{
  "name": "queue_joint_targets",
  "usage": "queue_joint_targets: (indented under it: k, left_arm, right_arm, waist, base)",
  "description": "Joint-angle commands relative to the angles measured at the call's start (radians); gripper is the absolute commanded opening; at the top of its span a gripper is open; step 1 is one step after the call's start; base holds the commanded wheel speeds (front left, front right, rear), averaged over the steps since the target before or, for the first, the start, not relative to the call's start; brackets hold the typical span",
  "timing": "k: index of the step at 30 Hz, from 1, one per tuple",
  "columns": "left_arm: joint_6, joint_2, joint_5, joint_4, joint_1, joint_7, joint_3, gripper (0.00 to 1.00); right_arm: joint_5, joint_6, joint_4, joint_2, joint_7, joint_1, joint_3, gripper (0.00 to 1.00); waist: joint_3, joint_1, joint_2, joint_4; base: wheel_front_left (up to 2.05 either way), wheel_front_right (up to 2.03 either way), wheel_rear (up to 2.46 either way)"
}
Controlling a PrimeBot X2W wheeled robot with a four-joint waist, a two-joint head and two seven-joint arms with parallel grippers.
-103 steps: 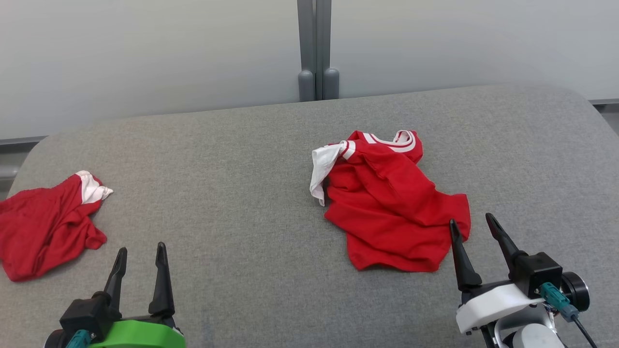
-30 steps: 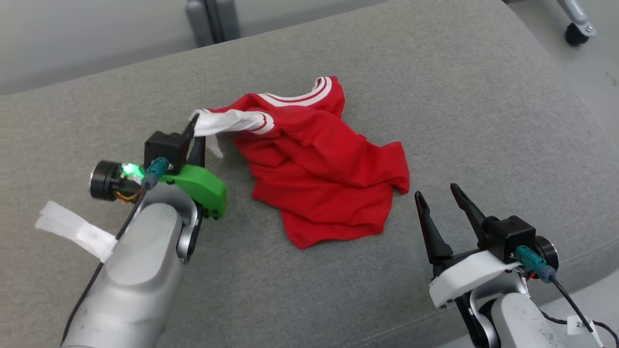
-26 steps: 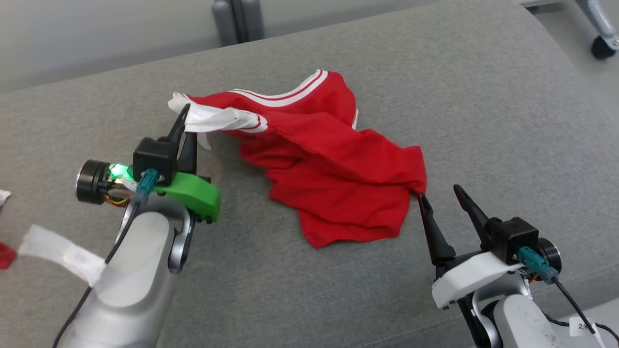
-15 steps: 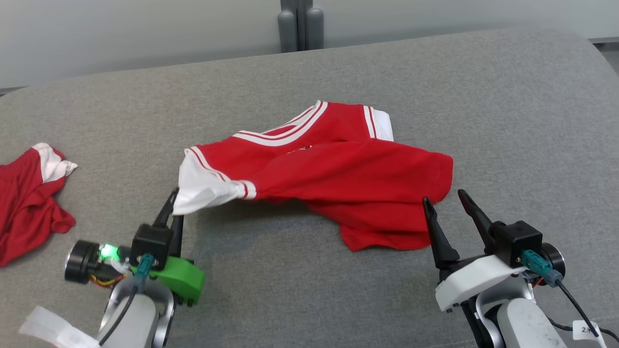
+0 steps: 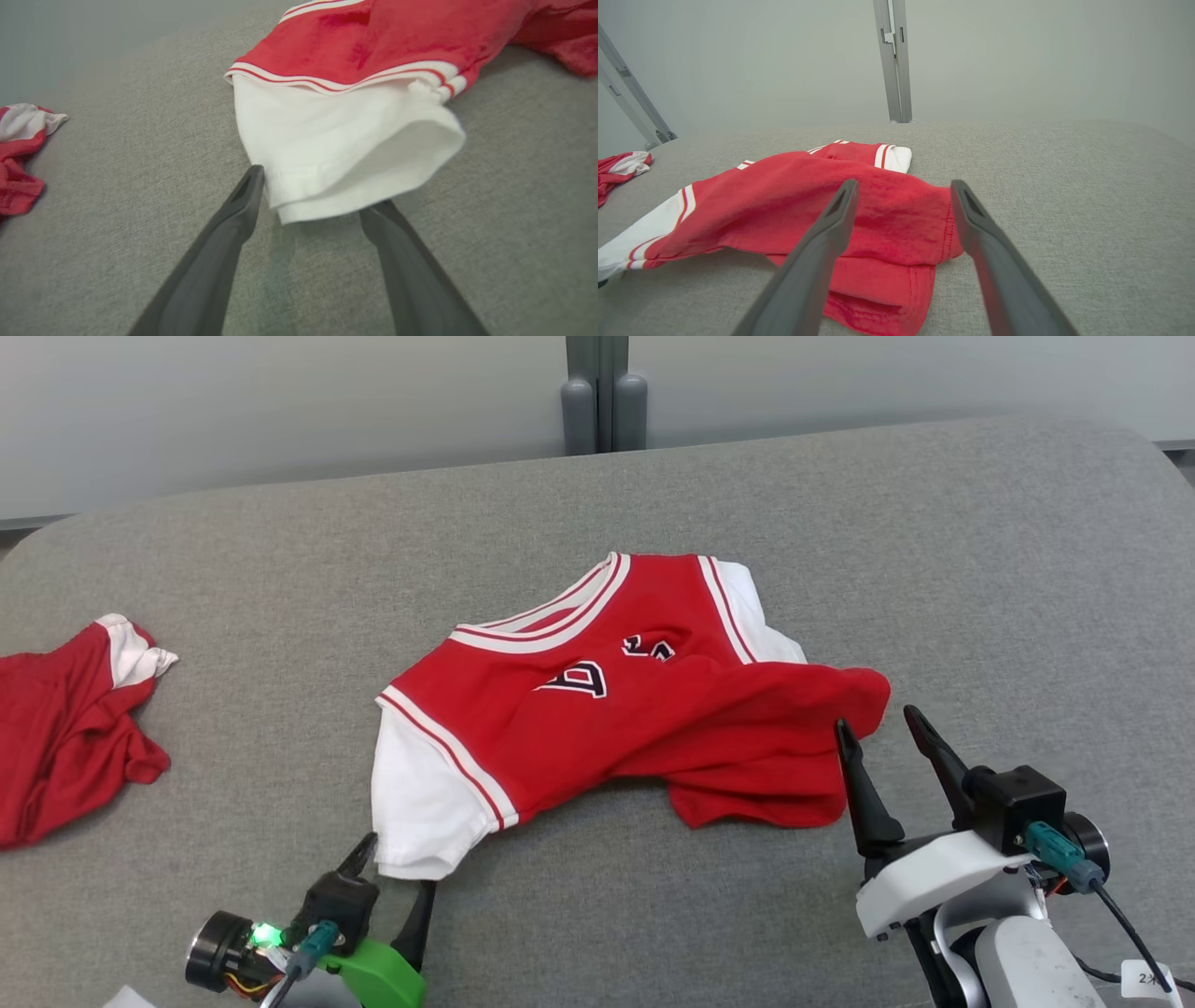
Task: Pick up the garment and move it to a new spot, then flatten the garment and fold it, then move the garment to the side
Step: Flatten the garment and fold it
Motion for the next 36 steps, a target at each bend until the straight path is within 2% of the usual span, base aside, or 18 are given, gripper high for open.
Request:
queue_joint_targets:
  k: [1,5,10,14,22,31,33,36]
  left_arm:
    - [-0.009,0.006,-0.022,-0.018,0.015,-0.010,0.010,1.00]
    - [0.003,0.003,-0.086,-0.134,0.053,-0.030,0.091,1.00]
    - [0.012,-0.022,-0.134,-0.375,0.117,-0.034,0.251,1.00]
    - [-0.003,-0.046,-0.139,-0.436,0.140,-0.033,0.329,1.00]
    - [-0.067,-0.117,-0.134,-0.380,0.116,-0.034,0.425,1.00]
    - [-0.103,-0.162,-0.082,-0.317,0.140,-0.034,0.469,1.00]
    - [-0.109,-0.168,-0.067,-0.321,0.136,-0.034,0.474,1.00]
    - [-0.116,-0.176,-0.054,-0.326,0.122,-0.034,0.481,1.00]
  right_arm:
    - [-0.004,-0.001,-0.003,-0.003,0.002,0.011,-0.005,1.00]
    - [-0.005,-0.001,-0.005,-0.003,0.004,0.020,-0.015,1.00]
    - [-0.006,-0.001,-0.007,-0.003,0.007,0.032,-0.026,1.00]
    - [-0.009,-0.001,-0.007,-0.002,0.012,0.036,-0.026,1.00]
    - [-0.016,-0.001,-0.015,-0.002,0.027,0.048,-0.029,1.00]
    - [-0.011,-0.001,-0.029,-0.002,0.052,0.037,-0.034,1.00]
    - [0.004,-0.001,-0.032,-0.003,0.078,-0.002,-0.032,1.00]
    - [0.038,-0.001,-0.017,-0.003,0.194,-0.088,-0.050,1.00]
  waist:
    - [-0.007,0.0000,0.0000,0.002]
    - [-0.023,0.0000,0.0000,0.007]
    - [-0.042,0.0000,0.0000,0.015]
    - [-0.059,0.0000,0.0000,0.013]
    - [-0.086,0.0000,0.0000,-0.003]
    - [-0.076,0.0000,0.0000,-0.019]
    - [-0.062,0.0000,0.0000,-0.017]
    - [-0.039,0.0000,0.0000,-0.014]
  base:
    - [0.00,0.00,0.00]
    - [0.00,0.00,0.00]
    - [0.00,0.00,0.00]
    - [0.00,0.00,0.00]
    - [0.00,0.00,0.00]
    - [0.00,0.00,0.00]
    - [0.00,0.00,0.00]
    - [0.00,0.00,0.00]
